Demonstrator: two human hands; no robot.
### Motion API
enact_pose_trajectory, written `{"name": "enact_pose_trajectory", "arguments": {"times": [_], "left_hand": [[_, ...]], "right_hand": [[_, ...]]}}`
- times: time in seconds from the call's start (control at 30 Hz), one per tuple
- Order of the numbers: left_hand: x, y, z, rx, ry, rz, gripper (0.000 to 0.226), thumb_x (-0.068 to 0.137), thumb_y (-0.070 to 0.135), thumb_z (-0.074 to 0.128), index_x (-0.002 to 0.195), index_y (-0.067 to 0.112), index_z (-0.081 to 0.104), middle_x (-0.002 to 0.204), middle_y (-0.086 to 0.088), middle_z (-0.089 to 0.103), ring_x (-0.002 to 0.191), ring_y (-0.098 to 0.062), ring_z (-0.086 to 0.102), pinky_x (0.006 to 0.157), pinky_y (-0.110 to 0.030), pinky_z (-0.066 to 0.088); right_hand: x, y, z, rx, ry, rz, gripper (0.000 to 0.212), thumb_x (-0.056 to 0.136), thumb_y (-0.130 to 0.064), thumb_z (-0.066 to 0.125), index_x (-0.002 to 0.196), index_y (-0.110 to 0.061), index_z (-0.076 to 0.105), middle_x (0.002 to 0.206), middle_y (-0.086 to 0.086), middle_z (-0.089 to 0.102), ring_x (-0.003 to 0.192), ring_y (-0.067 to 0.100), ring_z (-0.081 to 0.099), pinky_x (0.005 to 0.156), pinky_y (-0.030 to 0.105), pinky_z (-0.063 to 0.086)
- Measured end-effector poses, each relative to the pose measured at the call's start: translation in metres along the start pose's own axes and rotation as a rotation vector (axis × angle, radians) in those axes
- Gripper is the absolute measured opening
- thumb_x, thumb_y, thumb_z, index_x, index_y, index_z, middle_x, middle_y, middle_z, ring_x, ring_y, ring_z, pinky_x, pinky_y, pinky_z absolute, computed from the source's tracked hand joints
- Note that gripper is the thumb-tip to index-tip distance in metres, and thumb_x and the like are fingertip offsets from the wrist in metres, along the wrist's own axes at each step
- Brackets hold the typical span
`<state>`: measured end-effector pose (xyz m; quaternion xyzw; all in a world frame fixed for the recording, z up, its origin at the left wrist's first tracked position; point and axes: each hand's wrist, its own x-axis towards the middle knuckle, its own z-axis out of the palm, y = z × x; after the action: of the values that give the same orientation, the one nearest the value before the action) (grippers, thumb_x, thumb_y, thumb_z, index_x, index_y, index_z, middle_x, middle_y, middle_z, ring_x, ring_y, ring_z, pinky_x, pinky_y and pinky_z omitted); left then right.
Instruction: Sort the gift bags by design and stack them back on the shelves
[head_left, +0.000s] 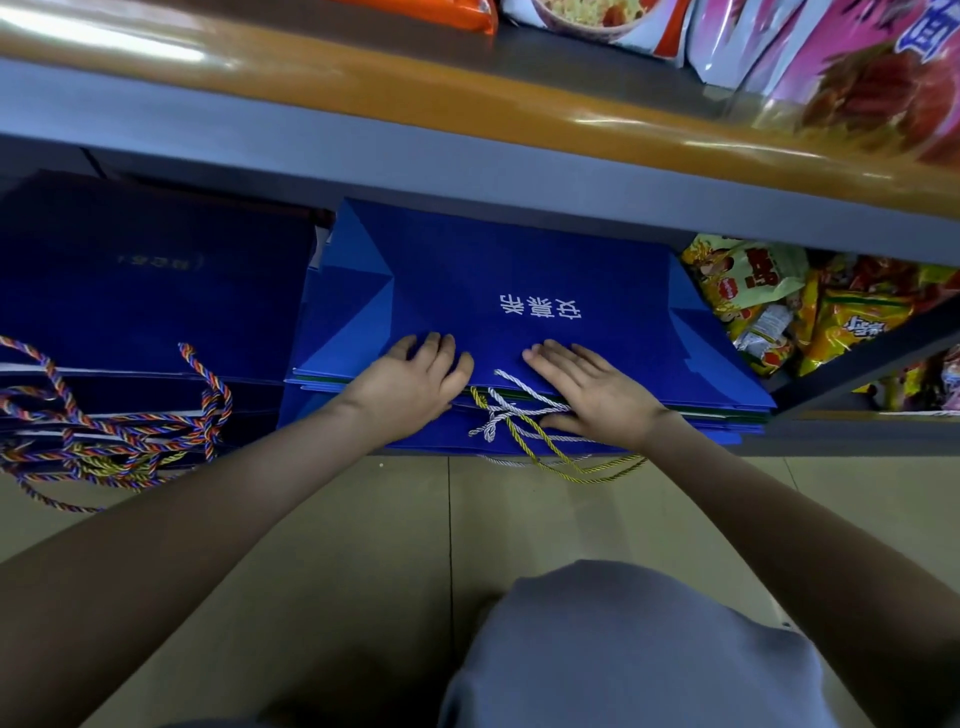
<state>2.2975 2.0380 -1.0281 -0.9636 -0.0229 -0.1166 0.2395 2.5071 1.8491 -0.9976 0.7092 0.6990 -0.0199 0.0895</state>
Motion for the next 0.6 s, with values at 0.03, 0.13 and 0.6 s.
{"name": "enact_pose_trajectory", "arguments": {"times": [0.03, 0.13, 0.6], "left_hand": [[0.000, 0.001, 0.000, 0.019, -0.002, -0.002, 0.057, 0.091, 0.044, 0.031, 0.130, 0.003, 0.028, 0.123, -0.016, 0.062, 0.110, -0.027, 0.062, 0.088, -0.038, 0.053], [0.002, 0.000, -0.003, 0.086, 0.010, 0.037, 0.060, 0.091, 0.045, 0.033, 0.135, 0.005, 0.024, 0.128, -0.017, 0.058, 0.114, -0.030, 0.058, 0.094, -0.043, 0.049], [0.002, -0.008, -0.023, 0.082, 0.002, 0.046, 0.075, 0.087, 0.055, 0.048, 0.138, 0.008, 0.019, 0.141, -0.019, 0.046, 0.126, -0.036, 0.048, 0.102, -0.053, 0.039]], "right_hand": [[0.000, 0.001, 0.002, -0.038, 0.023, -0.042, 0.081, 0.088, -0.049, 0.054, 0.150, -0.014, 0.015, 0.148, 0.018, 0.038, 0.138, 0.031, 0.035, 0.111, 0.050, 0.032], [0.000, -0.003, 0.006, -0.168, 0.072, -0.081, 0.089, 0.074, -0.036, 0.077, 0.145, -0.013, 0.028, 0.145, 0.021, 0.042, 0.135, 0.034, 0.040, 0.107, 0.057, 0.032], [0.000, -0.005, 0.008, -0.135, 0.222, 0.118, 0.082, 0.070, -0.012, 0.083, 0.136, -0.006, 0.035, 0.121, 0.028, 0.060, 0.110, 0.041, 0.061, 0.090, 0.053, 0.051]]}}
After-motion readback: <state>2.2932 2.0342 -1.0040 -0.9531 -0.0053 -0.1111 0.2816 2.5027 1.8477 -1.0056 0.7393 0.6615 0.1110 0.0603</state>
